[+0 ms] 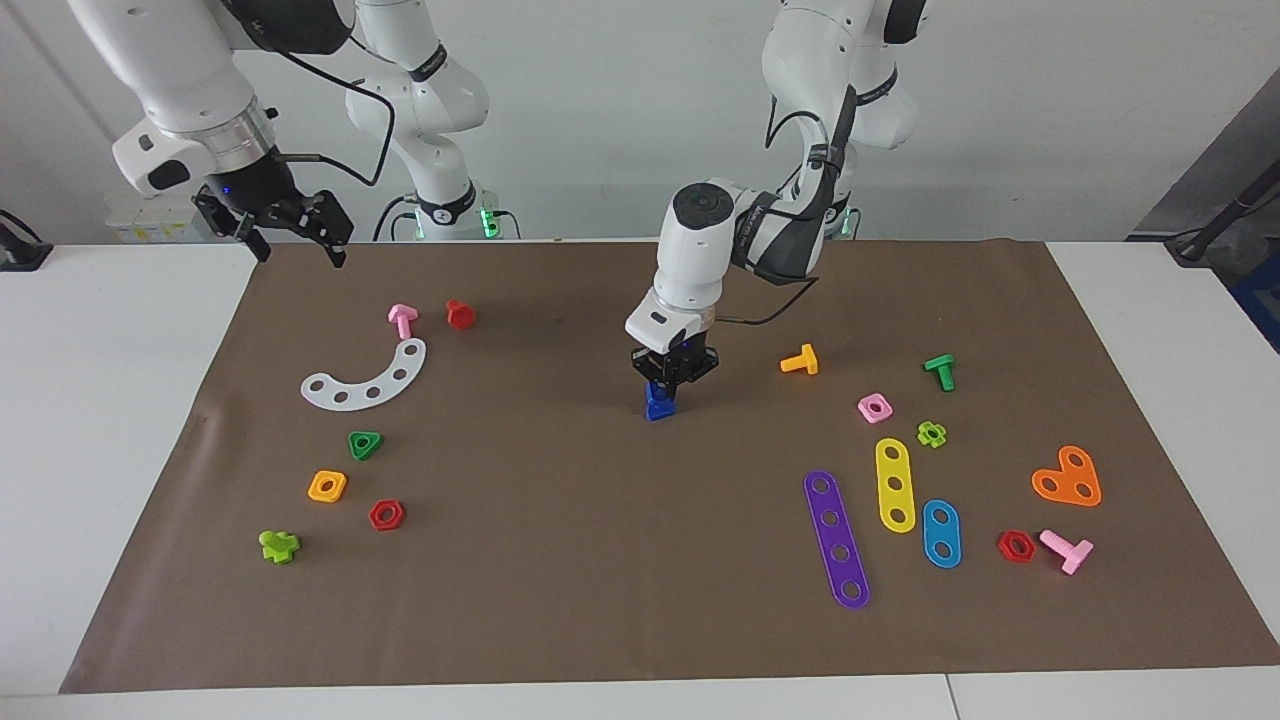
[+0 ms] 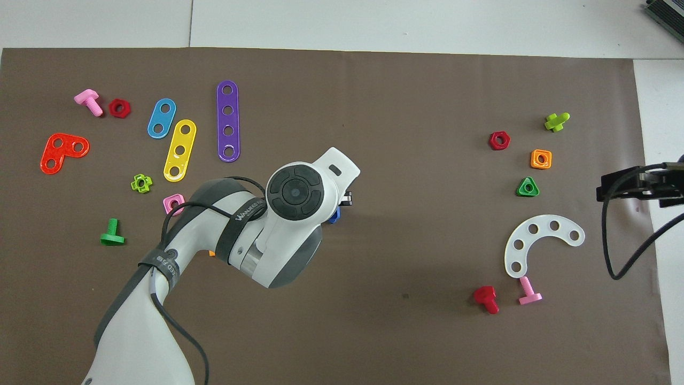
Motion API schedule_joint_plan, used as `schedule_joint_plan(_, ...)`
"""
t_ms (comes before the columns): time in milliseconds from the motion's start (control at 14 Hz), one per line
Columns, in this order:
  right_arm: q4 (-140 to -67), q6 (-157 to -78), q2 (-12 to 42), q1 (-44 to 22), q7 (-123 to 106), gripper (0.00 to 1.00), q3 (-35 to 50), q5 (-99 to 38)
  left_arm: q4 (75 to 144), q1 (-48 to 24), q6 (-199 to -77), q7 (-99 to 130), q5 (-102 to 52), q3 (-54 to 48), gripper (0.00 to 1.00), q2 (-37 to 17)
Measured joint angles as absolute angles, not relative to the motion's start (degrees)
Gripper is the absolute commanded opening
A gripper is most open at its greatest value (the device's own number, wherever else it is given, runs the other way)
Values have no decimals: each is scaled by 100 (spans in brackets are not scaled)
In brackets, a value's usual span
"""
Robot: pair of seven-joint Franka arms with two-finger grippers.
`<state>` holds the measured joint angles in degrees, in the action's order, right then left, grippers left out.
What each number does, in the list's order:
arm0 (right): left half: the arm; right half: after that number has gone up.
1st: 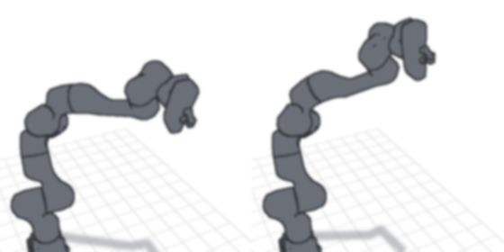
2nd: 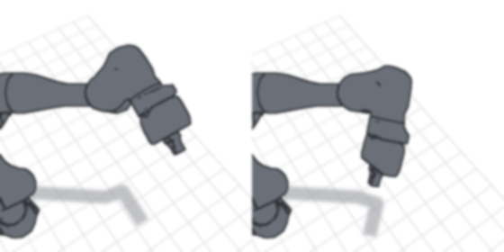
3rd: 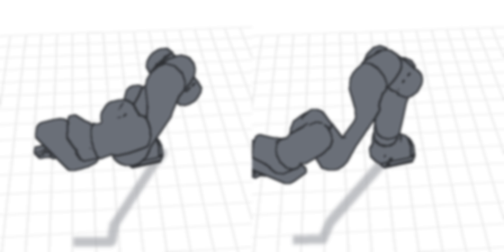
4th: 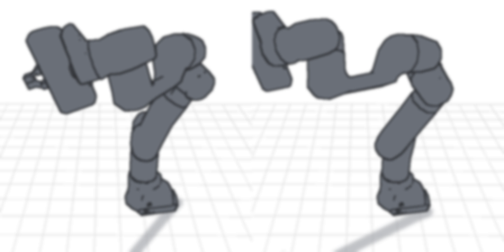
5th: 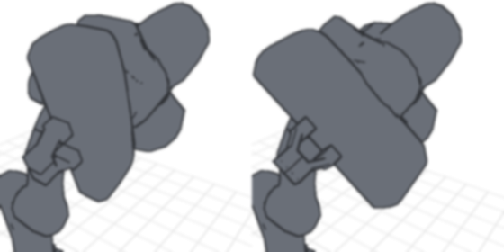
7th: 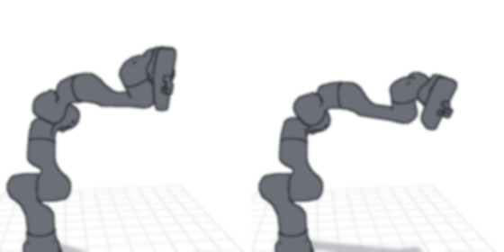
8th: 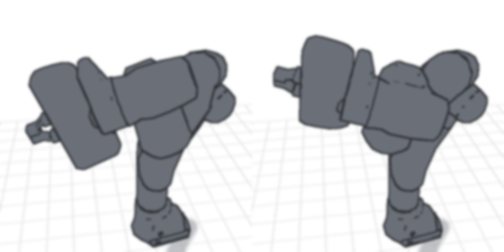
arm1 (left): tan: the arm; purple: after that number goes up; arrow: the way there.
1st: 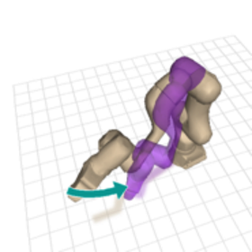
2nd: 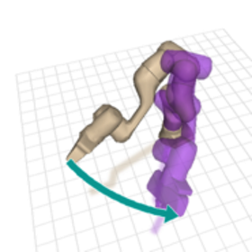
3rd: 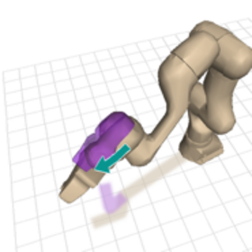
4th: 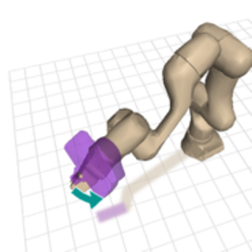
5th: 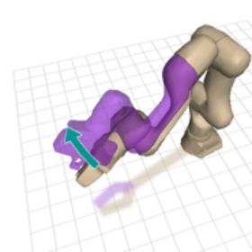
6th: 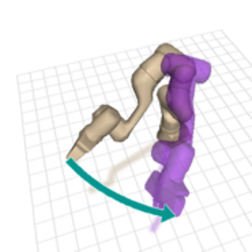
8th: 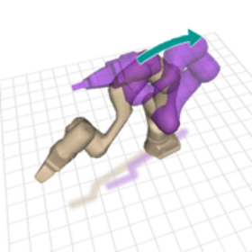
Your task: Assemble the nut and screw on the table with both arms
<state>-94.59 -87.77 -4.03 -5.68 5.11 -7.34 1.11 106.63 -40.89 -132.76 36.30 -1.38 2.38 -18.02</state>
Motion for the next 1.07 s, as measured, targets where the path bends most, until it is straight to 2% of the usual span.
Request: schedule_joint_plan(1068, -9459, -8777, -403, -568, 511, 100, -734, 111, 10853, -4182, -13854, 3630, -138, 159, 9, -1883)
